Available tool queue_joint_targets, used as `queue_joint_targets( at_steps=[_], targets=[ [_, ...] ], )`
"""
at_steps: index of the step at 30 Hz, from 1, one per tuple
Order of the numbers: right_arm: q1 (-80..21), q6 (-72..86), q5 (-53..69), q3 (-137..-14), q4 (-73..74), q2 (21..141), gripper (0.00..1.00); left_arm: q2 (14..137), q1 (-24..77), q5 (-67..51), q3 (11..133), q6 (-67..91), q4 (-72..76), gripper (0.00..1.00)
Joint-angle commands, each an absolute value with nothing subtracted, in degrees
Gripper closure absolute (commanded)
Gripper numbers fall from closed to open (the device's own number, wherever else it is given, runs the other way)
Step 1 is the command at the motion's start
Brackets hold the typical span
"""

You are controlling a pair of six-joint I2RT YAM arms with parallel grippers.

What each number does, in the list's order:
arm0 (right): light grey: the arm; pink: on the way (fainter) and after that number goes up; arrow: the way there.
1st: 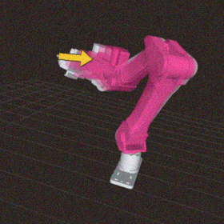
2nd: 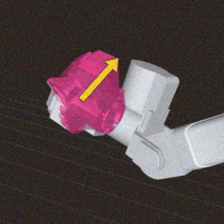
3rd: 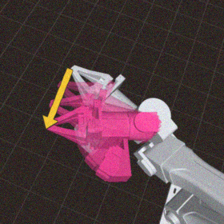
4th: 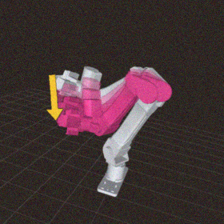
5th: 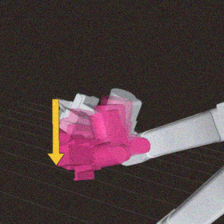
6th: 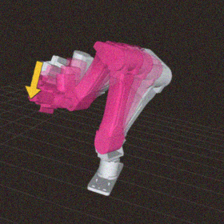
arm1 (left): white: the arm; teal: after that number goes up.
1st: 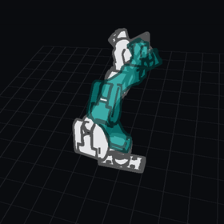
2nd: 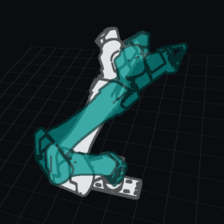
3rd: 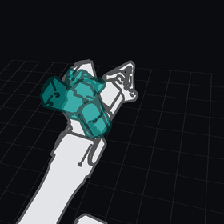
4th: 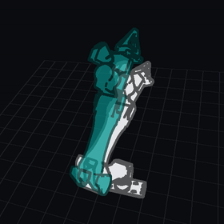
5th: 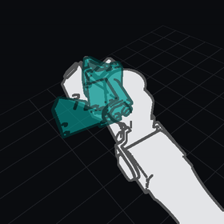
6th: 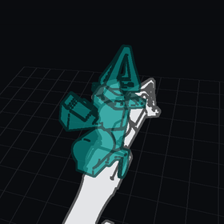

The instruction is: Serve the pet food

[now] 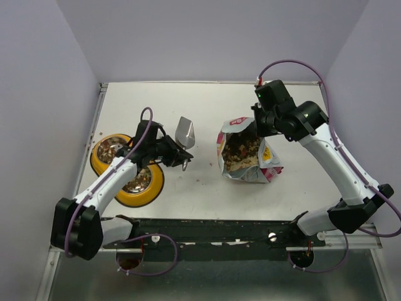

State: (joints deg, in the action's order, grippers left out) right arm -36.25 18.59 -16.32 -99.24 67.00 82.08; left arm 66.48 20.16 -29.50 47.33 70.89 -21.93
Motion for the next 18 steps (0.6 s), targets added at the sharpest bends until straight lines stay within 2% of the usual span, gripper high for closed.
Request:
queue_joint_targets(
  at_steps=[1, 14, 18],
  targets=[
    [-36.3, 20.7, -19.7, -103.3, 61.0, 76.8, 0.99, 72.2, 20.5, -34.1, 46.7, 63.8, -13.5, 1.0],
    [-36.3, 21.5, -19.3, -104.2, 61.4, 78.6, 0.99, 91.0, 22.8, -35.5, 53.3, 57.7, -17.0, 1.0],
    [-36.3, 21.5, -18.4, -102.2, 60.4, 78.0, 0.99, 92.1, 25.1, -32.7, 54.4, 56.3, -20.6, 0.81]
  ],
)
